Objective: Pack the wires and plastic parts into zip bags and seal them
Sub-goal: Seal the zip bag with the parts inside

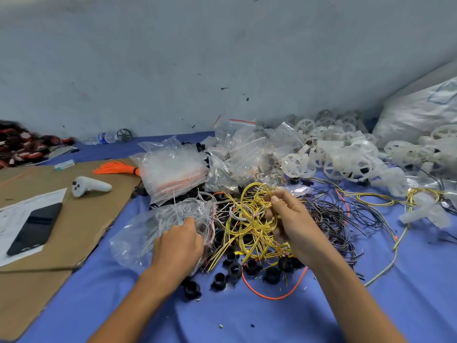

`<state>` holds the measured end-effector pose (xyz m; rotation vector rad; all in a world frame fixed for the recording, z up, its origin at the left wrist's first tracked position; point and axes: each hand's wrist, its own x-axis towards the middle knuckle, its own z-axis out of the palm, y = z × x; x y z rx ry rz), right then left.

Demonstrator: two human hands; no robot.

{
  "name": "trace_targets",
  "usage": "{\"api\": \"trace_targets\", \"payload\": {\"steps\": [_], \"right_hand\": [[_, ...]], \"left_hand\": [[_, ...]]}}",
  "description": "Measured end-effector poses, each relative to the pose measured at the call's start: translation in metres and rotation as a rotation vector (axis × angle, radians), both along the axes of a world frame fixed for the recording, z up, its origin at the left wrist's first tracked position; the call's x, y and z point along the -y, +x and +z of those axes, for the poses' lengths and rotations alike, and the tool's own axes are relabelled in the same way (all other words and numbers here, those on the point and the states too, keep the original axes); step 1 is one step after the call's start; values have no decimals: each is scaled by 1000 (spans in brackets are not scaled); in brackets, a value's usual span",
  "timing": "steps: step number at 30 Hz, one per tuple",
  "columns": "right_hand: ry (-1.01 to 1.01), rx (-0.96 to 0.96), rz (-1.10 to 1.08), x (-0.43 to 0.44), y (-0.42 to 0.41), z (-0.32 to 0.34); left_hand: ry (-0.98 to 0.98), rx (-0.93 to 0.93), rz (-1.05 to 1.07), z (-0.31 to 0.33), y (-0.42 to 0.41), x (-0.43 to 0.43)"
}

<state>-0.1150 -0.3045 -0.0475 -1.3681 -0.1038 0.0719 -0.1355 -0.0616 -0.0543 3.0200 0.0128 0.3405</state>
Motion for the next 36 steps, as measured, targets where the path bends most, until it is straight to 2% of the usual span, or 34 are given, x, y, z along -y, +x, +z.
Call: {"api": "trace_targets", "payload": {"steps": [3, 9, 14, 21, 30, 34, 36], "right_hand": [[-46, 25, -3, -5, -1, -2], [-70, -25, 181, -23, -6, -10], [-14, -11, 187, -20, -6, -7], [143, 12, 122, -14, -4, 0], [-132, -47, 271, -30, -11, -13], [-185, -45, 409, -45, -22, -12], [-156, -60, 410, -53, -27, -12]], "left_hand": [[-88, 101, -54, 0, -1, 3], [-79, 228, -99, 15, -11, 16], [-51, 183, -84, 20, -9, 14], [-123, 130, -75, 19, -4, 16], [-75, 216, -113, 16, -9, 28], [-44, 194, -290, 13, -21, 46], [-56, 170, -397, 13, -29, 55]]}}
